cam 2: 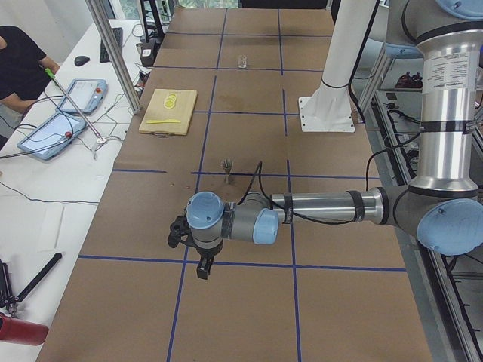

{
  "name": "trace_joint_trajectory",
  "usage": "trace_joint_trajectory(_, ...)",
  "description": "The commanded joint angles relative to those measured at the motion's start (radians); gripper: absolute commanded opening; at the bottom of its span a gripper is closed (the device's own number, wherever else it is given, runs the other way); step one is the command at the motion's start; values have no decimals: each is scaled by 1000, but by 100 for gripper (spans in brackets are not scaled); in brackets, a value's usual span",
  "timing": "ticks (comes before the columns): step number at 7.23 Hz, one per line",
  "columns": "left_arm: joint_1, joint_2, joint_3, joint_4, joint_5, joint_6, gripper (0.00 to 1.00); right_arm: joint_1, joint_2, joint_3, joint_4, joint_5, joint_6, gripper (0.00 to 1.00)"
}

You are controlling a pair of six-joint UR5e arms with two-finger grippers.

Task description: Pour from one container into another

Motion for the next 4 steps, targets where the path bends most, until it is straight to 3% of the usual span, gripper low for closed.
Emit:
trace_joint_trajectory(1,0,-5,-5,-1,0,-5,100,0,1,-2,-1,1,8,100)
trace_joint_trajectory(2,0,-9,-24,-1,0,-21,100,-1,1,-1,-1,2,10,100)
trace_joint_trajectory(4,2,-14,-182,-10,5,-155,100,-5,7,16,2,5,10,100)
